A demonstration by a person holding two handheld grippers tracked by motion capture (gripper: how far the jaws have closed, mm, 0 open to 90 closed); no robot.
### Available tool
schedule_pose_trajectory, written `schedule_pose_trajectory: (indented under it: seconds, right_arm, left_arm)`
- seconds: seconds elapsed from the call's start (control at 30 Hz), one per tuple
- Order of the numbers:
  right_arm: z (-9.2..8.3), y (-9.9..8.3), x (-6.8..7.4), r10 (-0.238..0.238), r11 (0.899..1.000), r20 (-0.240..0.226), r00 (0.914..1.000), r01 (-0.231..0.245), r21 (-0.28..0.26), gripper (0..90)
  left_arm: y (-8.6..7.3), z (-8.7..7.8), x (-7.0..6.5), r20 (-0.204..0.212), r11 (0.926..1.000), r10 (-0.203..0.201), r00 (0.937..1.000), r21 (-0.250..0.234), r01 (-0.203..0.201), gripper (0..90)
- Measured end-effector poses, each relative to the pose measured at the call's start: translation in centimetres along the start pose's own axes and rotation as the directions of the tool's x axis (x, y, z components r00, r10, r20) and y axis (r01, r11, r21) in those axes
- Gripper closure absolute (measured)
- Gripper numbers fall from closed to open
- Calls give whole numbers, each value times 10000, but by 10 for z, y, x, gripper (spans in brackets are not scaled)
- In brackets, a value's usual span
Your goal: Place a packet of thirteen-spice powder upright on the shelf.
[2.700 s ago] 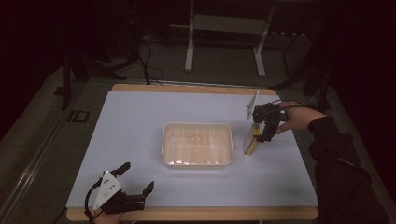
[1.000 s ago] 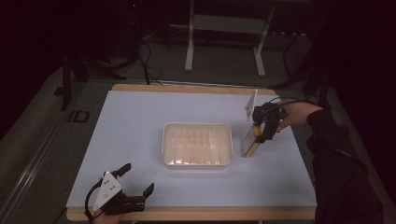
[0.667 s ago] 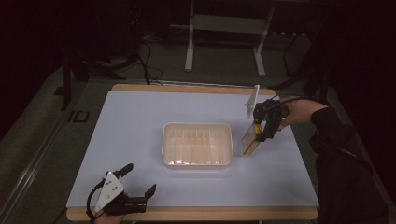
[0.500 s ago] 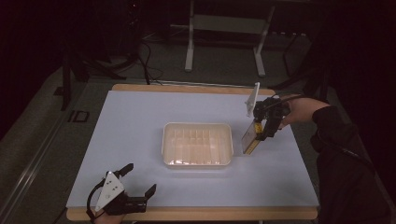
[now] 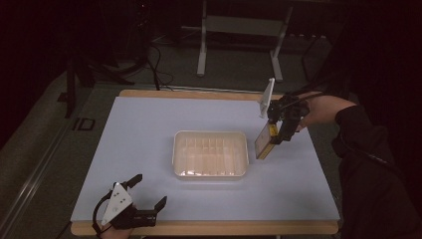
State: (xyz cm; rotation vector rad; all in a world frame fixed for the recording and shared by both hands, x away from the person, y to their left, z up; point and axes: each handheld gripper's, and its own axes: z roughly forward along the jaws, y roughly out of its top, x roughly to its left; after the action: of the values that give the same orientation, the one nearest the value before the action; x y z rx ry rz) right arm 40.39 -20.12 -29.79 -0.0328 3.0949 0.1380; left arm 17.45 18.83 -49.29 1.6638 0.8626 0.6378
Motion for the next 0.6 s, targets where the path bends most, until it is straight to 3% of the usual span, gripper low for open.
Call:
schedule_pose_trajectory:
  seconds: [0.2, 0.4, 0.6]
  right_arm:
    - [-6, 11, 2, -266, 9995, 57, 9996, 267, -173, 319]
    - [-9, 24, -1, -23, 9998, -105, 9999, 21, -177, 319]
    - [-14, 35, 2, -298, 9990, -11, 9996, 298, -343, 319]
  left_arm:
    - [0, 0, 0, 14, 10000, 2, 10000, 8, -2, 4]
    - [0, 0, 0, 39, 10000, 8, 10000, 6, -8, 4]
    - [0, 1, 0, 59, 10000, 6, 10000, 7, -6, 4]
